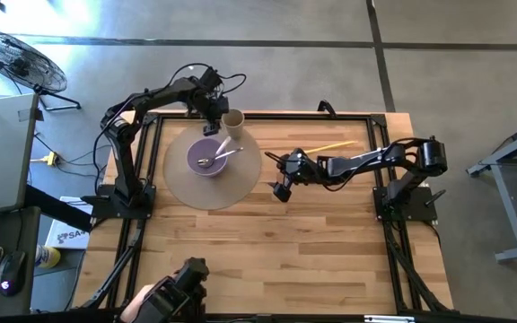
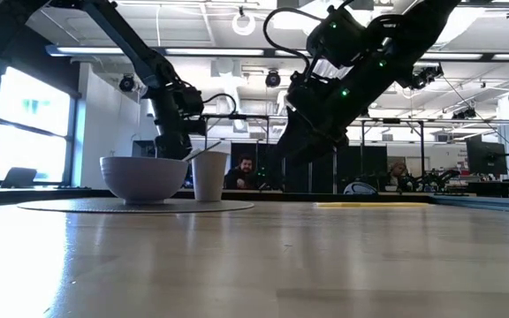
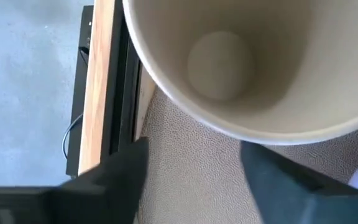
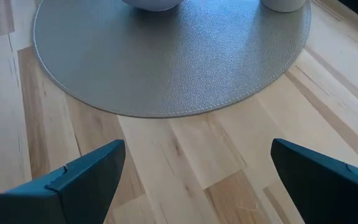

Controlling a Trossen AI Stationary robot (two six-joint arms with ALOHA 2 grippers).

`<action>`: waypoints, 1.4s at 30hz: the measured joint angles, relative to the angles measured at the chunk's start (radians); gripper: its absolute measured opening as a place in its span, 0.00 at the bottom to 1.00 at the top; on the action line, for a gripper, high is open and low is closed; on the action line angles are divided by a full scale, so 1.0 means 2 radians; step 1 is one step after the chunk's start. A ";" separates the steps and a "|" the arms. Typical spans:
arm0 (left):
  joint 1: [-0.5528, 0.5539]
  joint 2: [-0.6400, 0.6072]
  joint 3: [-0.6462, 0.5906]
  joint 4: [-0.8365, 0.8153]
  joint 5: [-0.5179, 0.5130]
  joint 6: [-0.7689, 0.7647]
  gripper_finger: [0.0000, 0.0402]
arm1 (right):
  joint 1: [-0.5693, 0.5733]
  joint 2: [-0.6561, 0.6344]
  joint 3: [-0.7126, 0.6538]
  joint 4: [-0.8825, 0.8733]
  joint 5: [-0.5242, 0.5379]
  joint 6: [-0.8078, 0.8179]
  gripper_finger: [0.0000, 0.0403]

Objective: Pick & Place Utensil
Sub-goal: Put the white cup on the brown mat to the top right of the violet bowl, then put the yellow straw into the white cup to the top right of the violet bowl

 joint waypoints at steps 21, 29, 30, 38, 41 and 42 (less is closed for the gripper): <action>-0.014 0.001 0.005 -0.004 0.105 -0.020 0.03 | 0.000 0.000 0.000 0.000 0.002 -0.009 0.99; -0.034 0.001 0.004 -0.003 0.093 -0.021 0.01 | 0.000 0.000 0.000 0.000 0.002 -0.009 0.99; -0.035 0.001 0.004 -0.002 0.093 -0.021 0.01 | 0.000 0.000 0.000 0.000 0.002 -0.009 0.99; -0.030 0.001 0.004 0.013 0.052 -0.043 0.01 | 0.000 0.000 0.000 0.000 0.002 -0.010 0.99; -0.029 -0.002 0.004 0.006 0.042 -0.058 0.01 | -0.004 0.000 0.000 -0.015 -0.001 -0.017 0.99; -0.029 -0.004 0.004 -0.003 0.034 -0.061 0.01 | -0.009 0.000 0.000 -0.024 -0.004 -0.021 0.99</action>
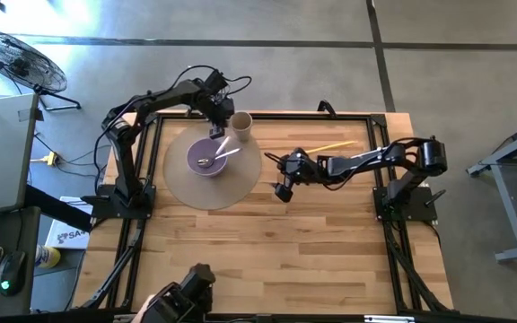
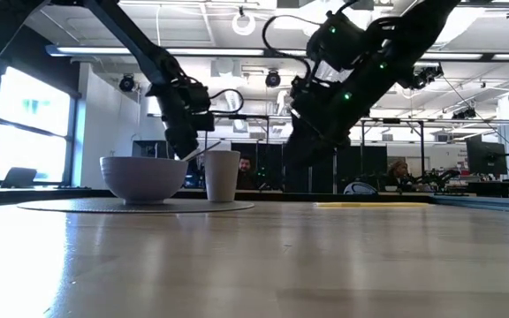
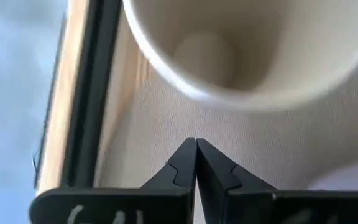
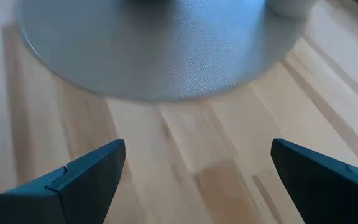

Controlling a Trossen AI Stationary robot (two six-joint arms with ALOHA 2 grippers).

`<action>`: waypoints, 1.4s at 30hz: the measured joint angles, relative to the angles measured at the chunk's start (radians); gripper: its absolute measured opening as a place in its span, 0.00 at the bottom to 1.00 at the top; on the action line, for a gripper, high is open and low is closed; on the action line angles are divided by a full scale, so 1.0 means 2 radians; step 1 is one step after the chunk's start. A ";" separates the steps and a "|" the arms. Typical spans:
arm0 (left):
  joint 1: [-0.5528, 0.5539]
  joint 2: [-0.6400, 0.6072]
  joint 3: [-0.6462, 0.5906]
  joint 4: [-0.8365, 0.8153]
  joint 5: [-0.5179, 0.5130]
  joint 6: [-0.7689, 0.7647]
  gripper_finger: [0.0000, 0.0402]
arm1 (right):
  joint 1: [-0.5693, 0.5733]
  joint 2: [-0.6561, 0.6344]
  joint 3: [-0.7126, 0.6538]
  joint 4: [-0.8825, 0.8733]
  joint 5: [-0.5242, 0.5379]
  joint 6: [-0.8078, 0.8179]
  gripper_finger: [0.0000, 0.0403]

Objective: Pick & Place Utensil
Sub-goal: Put the yellow straw into the white cup to the top right of the violet bowl

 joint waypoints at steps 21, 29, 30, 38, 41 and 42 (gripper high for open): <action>0.006 -0.303 -0.208 0.039 0.135 -0.202 0.01 | -0.221 -0.011 0.088 -0.287 -0.099 -0.279 0.95; 0.006 -0.448 -0.335 0.218 0.203 -0.280 0.01 | -0.227 0.041 0.087 -0.286 -0.117 -0.329 0.88; 0.006 -0.461 -0.341 0.227 0.200 -0.291 0.01 | -0.227 0.047 0.087 -0.287 -0.121 -0.340 0.87; 0.005 -0.595 -0.410 0.301 0.185 -0.346 0.01 | -0.230 0.064 0.091 -0.282 -0.130 -0.359 0.78; 0.005 -0.651 -0.443 0.336 0.157 -0.378 0.01 | -0.235 0.064 0.091 -0.280 -0.132 -0.360 0.75; 0.005 -0.667 -0.453 0.340 0.151 -0.384 0.01 | -0.237 0.064 0.091 -0.281 -0.132 -0.361 0.73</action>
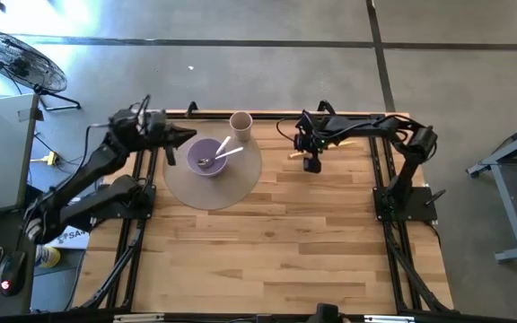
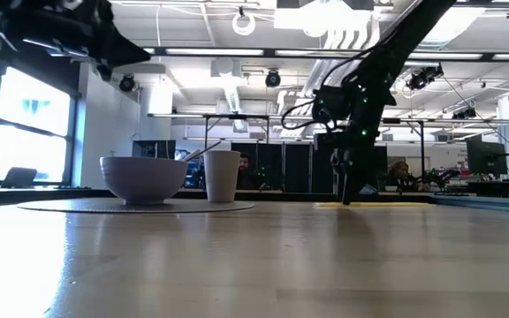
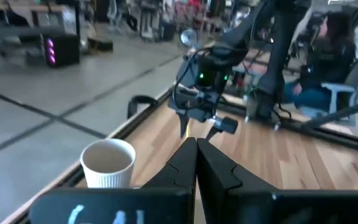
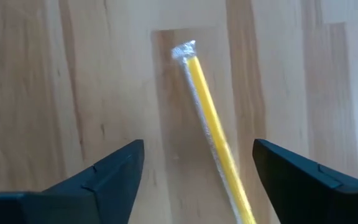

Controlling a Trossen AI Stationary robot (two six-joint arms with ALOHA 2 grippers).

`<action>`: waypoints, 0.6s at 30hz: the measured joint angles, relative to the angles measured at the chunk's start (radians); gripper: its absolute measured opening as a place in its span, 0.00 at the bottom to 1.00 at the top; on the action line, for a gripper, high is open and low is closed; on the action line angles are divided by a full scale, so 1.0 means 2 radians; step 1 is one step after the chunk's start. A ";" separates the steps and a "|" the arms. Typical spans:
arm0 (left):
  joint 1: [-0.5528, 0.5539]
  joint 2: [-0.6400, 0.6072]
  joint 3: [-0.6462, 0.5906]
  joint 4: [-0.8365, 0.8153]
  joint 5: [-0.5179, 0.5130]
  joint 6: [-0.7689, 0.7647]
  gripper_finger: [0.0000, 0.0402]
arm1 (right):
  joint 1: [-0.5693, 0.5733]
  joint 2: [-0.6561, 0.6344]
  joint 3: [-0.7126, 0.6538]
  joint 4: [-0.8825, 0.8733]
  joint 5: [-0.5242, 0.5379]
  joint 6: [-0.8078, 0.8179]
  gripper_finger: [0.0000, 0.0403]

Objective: Pick & Place Utensil
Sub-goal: Put the yellow straw into the white cup to the top right of the violet bowl

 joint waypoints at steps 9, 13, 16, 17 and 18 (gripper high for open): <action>0.000 -0.096 -0.045 -0.003 -0.002 -0.029 0.01 | -0.006 0.006 0.000 -0.005 0.001 -0.010 0.53; 0.000 -0.102 -0.047 -0.006 -0.003 -0.029 0.01 | -0.010 0.006 0.000 -0.013 0.009 -0.008 0.37; 0.000 -0.101 -0.047 -0.005 -0.003 -0.029 0.01 | -0.014 0.008 0.001 -0.024 0.009 -0.007 0.22; 0.000 -0.100 -0.047 -0.006 -0.003 -0.029 0.01 | -0.015 0.009 0.001 -0.028 0.008 -0.007 0.17; 0.000 -0.100 -0.047 -0.006 -0.003 -0.029 0.01 | -0.016 0.010 0.001 -0.029 0.008 -0.007 0.13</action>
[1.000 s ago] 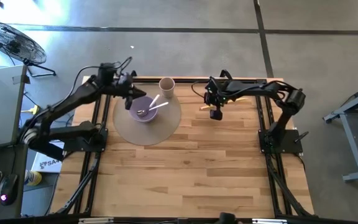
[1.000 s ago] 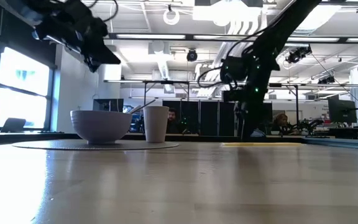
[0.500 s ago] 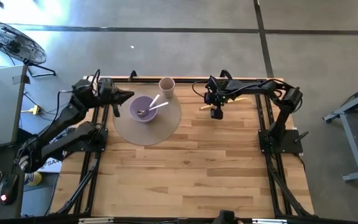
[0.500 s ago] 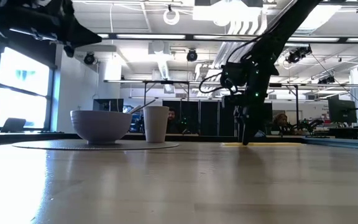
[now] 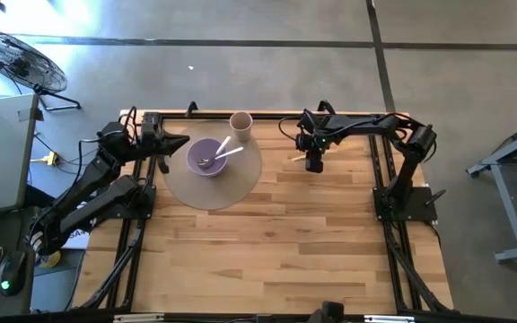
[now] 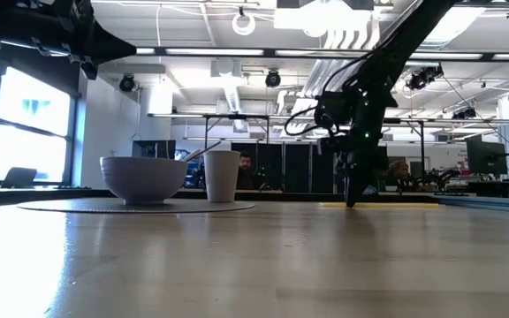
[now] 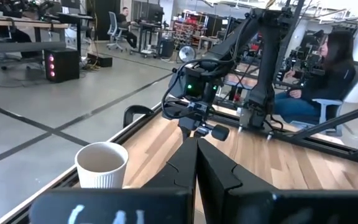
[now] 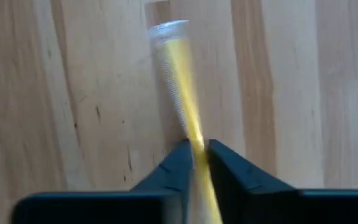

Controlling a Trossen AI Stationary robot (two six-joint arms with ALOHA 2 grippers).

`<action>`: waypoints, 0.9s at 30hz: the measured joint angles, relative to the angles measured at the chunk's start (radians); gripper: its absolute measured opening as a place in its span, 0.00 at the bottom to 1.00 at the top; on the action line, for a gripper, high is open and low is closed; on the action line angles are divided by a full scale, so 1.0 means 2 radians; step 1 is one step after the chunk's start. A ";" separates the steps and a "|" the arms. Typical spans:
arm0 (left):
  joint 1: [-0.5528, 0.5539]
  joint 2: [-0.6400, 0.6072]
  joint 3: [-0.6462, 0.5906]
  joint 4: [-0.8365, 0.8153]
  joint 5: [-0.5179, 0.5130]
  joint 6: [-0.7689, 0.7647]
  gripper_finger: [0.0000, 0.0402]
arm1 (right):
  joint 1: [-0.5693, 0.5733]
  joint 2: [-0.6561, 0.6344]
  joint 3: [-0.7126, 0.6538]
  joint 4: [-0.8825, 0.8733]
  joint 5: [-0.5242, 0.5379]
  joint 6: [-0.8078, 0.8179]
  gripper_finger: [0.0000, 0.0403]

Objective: Pick & Place Utensil
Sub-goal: Put the yellow straw into the white cup to the top right of the violet bowl

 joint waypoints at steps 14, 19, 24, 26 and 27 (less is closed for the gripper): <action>0.001 0.000 0.000 0.000 -0.001 0.000 0.01 | 0.003 0.003 0.000 0.022 0.018 0.050 0.06; 0.001 0.000 0.000 0.000 0.000 0.000 0.01 | 0.009 0.004 0.000 0.034 0.023 0.097 0.01; 0.001 0.000 0.000 0.000 0.000 0.000 0.01 | 0.016 0.001 0.000 0.051 0.024 0.165 0.01; 0.001 0.000 0.000 0.000 0.000 0.000 0.01 | 0.022 -0.004 0.012 0.049 0.023 0.181 0.01; 0.001 0.000 0.000 0.000 0.000 0.000 0.01 | 0.025 -0.007 0.022 0.051 0.022 0.190 0.01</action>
